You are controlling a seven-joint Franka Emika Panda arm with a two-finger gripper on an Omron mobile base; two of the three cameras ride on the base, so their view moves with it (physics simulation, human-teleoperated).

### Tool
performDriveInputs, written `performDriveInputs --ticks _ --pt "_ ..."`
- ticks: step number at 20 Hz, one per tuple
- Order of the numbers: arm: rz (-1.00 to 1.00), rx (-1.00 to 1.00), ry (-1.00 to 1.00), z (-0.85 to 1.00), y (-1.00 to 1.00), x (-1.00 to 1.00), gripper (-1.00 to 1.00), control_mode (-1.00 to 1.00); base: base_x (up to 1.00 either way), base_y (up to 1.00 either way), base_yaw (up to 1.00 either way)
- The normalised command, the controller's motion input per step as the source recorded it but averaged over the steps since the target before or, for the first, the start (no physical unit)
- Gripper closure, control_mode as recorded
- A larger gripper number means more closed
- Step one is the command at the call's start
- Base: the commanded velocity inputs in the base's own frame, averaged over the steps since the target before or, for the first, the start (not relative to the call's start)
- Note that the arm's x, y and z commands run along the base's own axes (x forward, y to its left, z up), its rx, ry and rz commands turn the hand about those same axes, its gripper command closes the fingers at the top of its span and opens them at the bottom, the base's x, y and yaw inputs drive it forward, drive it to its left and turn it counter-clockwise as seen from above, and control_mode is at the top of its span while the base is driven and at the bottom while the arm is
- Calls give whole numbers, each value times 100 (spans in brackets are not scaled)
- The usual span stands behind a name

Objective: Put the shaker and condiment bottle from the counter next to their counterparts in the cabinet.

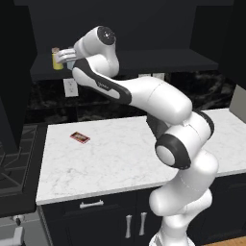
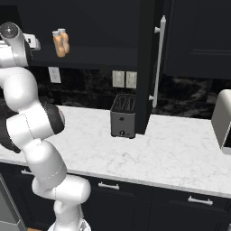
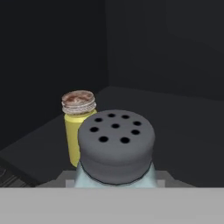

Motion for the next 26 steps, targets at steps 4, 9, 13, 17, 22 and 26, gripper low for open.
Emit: performDriveInputs --ticks 4,9,13,17,22,26 --pt "0 0 0 -6 0 3 100 -100 0 0 0" --pt "0 0 0 -5 0 6 100 -100 0 0 0" --pt "0 0 0 -2 0 7 100 -100 0 0 0" --pt "0 0 0 0 0 14 100 -100 0 0 0" --pt "0 0 0 0 0 2 100 -100 0 0 0" --pt "0 0 0 0 0 0 100 -100 0 0 0"
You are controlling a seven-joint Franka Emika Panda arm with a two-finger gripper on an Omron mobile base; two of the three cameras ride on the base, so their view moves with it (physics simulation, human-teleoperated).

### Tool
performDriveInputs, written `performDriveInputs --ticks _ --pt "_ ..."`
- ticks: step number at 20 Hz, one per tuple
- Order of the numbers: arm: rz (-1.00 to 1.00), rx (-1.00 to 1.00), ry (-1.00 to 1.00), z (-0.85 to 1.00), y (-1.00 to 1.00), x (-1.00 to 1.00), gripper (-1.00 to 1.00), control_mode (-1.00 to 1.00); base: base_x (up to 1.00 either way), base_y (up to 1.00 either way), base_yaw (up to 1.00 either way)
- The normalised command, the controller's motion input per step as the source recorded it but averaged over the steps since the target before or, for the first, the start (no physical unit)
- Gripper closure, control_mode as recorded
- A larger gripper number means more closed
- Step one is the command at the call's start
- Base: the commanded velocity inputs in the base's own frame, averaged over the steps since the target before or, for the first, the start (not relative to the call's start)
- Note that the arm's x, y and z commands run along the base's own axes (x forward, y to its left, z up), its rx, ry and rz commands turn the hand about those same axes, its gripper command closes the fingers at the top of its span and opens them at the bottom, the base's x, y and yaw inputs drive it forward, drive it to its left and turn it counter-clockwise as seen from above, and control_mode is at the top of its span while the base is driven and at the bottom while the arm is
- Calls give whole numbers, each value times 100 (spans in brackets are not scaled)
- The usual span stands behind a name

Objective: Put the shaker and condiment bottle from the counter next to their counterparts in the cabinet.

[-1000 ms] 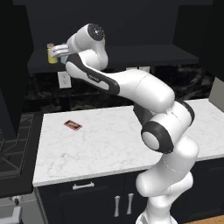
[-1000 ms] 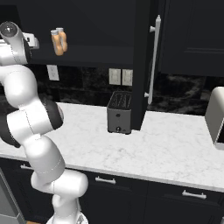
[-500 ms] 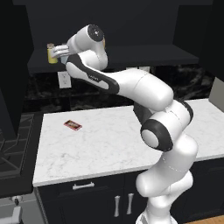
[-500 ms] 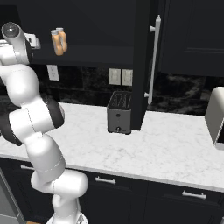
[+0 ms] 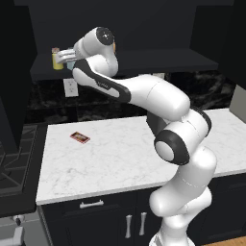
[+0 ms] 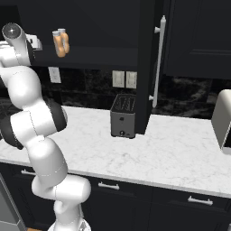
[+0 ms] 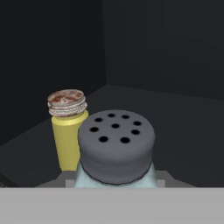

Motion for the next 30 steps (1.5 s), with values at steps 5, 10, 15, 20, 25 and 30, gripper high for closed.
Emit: performDriveInputs --ticks 5,10,15,20,25,30 --pt "0 0 0 0 0 0 100 -100 0 0 0" --pt "0 0 0 0 0 0 100 -100 0 0 0" --pt "0 0 0 0 0 0 -100 -100 0 0 0" --pt "0 0 0 0 0 0 -100 -100 0 0 0" --pt "0 0 0 0 0 0 -100 -100 0 0 0" --pt "0 0 0 0 0 0 -100 -100 0 0 0"
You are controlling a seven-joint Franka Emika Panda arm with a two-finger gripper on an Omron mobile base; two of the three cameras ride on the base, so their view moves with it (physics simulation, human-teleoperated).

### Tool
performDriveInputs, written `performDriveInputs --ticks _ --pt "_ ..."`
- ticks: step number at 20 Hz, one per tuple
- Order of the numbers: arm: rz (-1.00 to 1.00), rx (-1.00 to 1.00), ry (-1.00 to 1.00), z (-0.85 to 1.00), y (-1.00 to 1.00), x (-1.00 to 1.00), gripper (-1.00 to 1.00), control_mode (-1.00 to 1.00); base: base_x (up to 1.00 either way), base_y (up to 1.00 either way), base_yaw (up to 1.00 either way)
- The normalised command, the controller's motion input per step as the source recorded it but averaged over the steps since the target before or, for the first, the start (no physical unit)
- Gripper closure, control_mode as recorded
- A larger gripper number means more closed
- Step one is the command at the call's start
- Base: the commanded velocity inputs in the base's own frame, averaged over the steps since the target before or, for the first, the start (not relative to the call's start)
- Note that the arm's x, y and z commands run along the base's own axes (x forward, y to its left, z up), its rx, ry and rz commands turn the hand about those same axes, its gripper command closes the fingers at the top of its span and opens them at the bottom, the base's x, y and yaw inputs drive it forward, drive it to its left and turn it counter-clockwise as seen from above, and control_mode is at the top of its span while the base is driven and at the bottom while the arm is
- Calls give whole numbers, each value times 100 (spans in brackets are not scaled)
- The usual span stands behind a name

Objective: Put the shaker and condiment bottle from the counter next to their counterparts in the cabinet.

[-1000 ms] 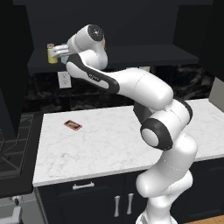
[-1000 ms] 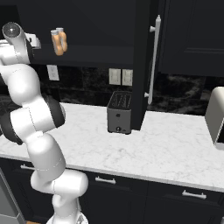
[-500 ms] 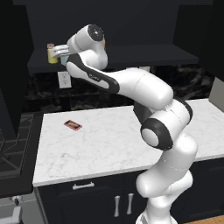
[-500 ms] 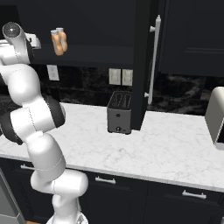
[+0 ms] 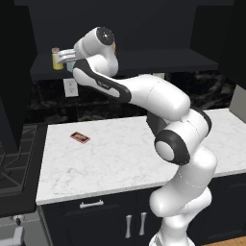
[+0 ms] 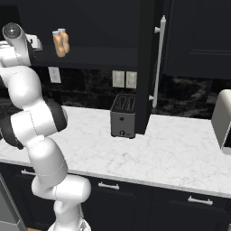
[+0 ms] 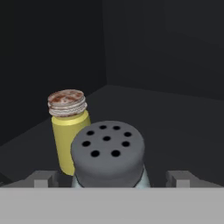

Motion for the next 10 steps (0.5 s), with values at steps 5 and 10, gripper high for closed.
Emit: performDriveInputs --ticks 5,10 --pt "0 0 0 -2 -18 -19 -100 -100 0 0 0" --pt "0 0 -6 -25 -45 -35 -100 -100 0 0 0"
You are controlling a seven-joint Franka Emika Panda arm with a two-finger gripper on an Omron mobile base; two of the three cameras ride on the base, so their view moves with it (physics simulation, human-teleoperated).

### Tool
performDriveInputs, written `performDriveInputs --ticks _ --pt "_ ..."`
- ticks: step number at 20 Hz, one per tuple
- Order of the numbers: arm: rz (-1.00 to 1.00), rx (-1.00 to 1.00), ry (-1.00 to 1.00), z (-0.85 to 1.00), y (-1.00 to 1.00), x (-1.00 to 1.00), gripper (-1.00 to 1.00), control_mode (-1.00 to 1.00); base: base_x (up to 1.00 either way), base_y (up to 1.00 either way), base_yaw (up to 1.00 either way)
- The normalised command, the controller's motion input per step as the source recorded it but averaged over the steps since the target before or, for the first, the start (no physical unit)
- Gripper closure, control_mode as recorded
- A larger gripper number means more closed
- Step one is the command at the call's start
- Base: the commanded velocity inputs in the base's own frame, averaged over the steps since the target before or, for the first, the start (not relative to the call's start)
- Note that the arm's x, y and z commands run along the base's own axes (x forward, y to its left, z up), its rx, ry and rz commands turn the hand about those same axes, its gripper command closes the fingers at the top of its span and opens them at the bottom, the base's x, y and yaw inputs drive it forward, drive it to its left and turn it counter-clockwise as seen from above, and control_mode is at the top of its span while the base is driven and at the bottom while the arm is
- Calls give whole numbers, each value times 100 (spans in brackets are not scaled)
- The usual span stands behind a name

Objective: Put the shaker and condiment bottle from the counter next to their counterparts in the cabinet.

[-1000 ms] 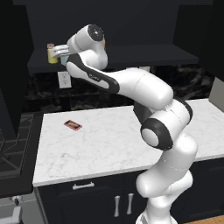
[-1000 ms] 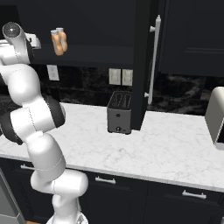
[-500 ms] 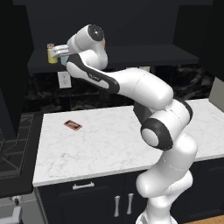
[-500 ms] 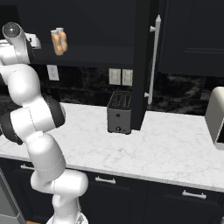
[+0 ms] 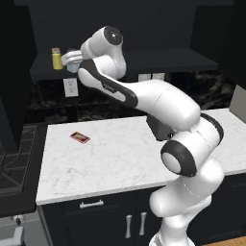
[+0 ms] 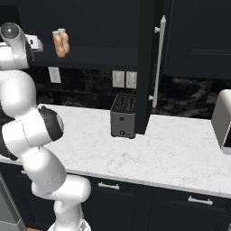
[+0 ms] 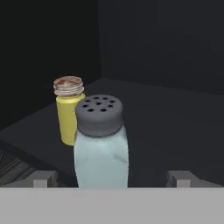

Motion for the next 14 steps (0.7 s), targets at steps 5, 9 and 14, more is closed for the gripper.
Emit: performDriveInputs --ticks 5,9,14 --pt "0 1 -11 -32 -48 -41 -100 -100 0 0 0" --pt "0 5 -5 10 -58 -89 -100 -100 0 0 0" --pt "-1 6 0 35 -63 -100 -100 -100 0 0 0"
